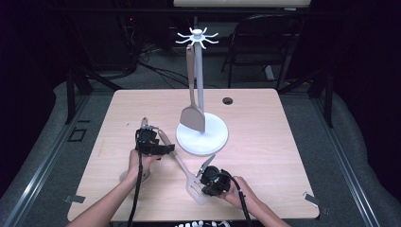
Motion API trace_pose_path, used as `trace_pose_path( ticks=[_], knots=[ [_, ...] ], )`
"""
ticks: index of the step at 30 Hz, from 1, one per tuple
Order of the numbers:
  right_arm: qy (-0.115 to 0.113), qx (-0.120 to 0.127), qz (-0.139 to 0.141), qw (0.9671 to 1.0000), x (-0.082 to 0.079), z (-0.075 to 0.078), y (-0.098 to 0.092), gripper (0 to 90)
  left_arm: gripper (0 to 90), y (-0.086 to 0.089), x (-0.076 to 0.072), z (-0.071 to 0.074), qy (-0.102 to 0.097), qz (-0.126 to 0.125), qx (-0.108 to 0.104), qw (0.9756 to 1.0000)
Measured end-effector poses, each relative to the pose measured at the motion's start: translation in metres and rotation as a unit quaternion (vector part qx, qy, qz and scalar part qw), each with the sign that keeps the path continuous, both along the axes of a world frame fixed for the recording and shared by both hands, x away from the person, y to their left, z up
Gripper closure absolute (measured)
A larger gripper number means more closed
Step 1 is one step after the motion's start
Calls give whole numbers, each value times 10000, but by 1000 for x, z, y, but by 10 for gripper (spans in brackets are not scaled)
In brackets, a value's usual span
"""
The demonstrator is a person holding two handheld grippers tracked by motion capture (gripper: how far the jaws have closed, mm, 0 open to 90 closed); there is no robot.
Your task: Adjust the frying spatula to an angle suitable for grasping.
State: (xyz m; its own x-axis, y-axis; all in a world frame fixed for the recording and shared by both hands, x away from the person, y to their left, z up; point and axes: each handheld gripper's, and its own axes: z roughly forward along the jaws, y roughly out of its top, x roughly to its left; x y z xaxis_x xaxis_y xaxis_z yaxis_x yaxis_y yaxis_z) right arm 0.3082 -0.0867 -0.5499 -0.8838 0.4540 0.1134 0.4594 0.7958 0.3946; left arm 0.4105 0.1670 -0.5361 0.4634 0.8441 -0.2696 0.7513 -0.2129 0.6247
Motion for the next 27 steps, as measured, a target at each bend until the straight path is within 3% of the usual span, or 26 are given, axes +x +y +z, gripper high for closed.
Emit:
trace_pose_path(
  ticks=[3,13,17,22,27],
  knots=[
    [-15,-6,11,10000,-1,0,1,898,249,0,5,-3,105,47,-53,9999],
    [-73,-93,54,9999,0,1,1,895,330,-3,14,-6,78,188,-22,9998],
    [-50,19,7,10000,-1,0,2,893,396,-9,14,-6,39,184,131,9997],
    [-59,-46,40,10000,0,1,1,885,424,-6,12,-5,59,243,-64,9997],
    [69,-24,51,10000,2,2,0,855,462,-5,8,-1,-123,220,-272,9993]
  ],
)
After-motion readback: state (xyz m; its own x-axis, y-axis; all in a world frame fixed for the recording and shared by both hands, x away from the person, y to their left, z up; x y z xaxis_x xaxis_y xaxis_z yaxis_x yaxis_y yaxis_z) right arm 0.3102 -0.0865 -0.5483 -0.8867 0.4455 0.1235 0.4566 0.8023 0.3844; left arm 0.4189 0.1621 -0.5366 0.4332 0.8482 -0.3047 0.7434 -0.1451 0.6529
